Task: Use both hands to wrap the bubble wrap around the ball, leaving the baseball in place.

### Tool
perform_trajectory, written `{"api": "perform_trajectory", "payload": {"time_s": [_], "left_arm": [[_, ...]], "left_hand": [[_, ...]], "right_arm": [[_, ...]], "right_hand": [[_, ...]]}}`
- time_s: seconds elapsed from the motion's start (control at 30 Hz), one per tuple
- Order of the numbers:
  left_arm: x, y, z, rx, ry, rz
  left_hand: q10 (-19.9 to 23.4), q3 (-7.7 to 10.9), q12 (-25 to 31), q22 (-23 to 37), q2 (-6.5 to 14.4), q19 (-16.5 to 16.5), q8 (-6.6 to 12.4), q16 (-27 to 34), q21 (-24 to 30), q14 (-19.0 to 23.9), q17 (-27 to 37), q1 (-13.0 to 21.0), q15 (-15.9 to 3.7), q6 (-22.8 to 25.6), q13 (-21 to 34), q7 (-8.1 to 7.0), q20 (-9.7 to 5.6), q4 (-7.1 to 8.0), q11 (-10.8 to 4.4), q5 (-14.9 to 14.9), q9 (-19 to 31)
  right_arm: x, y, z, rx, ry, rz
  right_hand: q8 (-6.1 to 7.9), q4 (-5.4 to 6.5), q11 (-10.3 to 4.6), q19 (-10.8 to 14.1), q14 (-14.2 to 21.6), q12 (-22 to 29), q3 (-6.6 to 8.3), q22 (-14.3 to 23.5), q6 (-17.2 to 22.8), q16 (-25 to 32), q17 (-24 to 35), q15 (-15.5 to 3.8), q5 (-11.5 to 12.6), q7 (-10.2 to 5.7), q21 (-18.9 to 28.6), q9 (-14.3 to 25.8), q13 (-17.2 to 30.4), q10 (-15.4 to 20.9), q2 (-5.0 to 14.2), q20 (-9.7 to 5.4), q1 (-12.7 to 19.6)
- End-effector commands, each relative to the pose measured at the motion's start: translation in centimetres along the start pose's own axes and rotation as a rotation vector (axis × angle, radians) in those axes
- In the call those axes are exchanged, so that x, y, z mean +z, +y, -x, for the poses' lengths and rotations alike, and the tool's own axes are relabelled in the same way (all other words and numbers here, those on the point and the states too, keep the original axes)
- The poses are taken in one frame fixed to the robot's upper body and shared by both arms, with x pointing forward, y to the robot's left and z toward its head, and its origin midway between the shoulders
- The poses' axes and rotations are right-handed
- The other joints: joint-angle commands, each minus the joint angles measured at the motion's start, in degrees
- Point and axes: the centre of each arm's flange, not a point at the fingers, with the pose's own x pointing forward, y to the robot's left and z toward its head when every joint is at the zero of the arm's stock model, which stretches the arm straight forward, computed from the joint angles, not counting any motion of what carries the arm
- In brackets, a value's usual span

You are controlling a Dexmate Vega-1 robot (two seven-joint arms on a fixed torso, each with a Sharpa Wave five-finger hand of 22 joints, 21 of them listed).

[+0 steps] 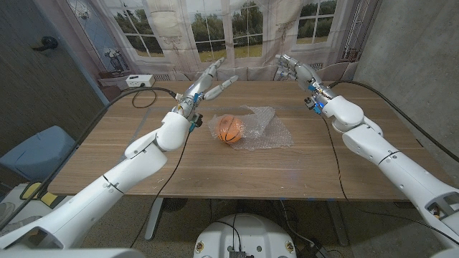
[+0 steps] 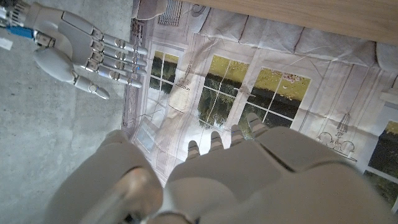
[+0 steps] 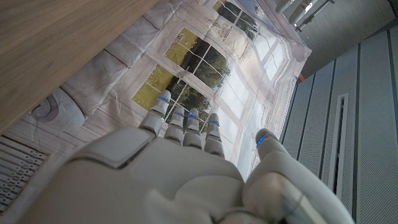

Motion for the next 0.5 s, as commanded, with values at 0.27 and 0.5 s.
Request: {"api": "perform_trajectory", "payload": {"time_s": [0.27,0.5], "left_arm": [[-3.5,2.6,2.6,0.062,-0.024,0.396],[-5.7,3.1,3.0,0.059,0.017,0.457]], "left_hand": [[3.3,-0.40,1.5,0.1,1.7,0.1,0.83,0.6,0.7,0.4,0.0,-1.8,-0.72,3.5,-0.9,-1.15,0.42,0.67,-0.43,0.5,0.0],[3.4,-0.64,1.2,0.0,2.3,0.2,-0.06,0.2,0.4,0.7,-0.1,-2.8,-0.91,3.4,-1.2,-1.27,0.29,1.11,-0.36,0.6,-0.1]], "right_arm": [[-3.3,-2.9,2.9,-0.317,0.054,-0.020],[-3.9,-2.6,3.1,-0.382,0.089,-0.014]], "right_hand": [[0.59,-0.19,0.05,0.0,0.9,0.7,-0.98,0.0,2.3,0.6,-0.1,-1.91,0.5,0.26,0.5,0.2,-0.1,2.0,-1.50,-1.59,-0.9],[0.61,-0.31,0.10,0.2,1.1,0.7,-1.04,0.0,2.7,0.6,-0.2,-2.97,0.7,0.43,0.7,0.2,-0.1,2.4,-1.52,-2.30,-0.9]]}}
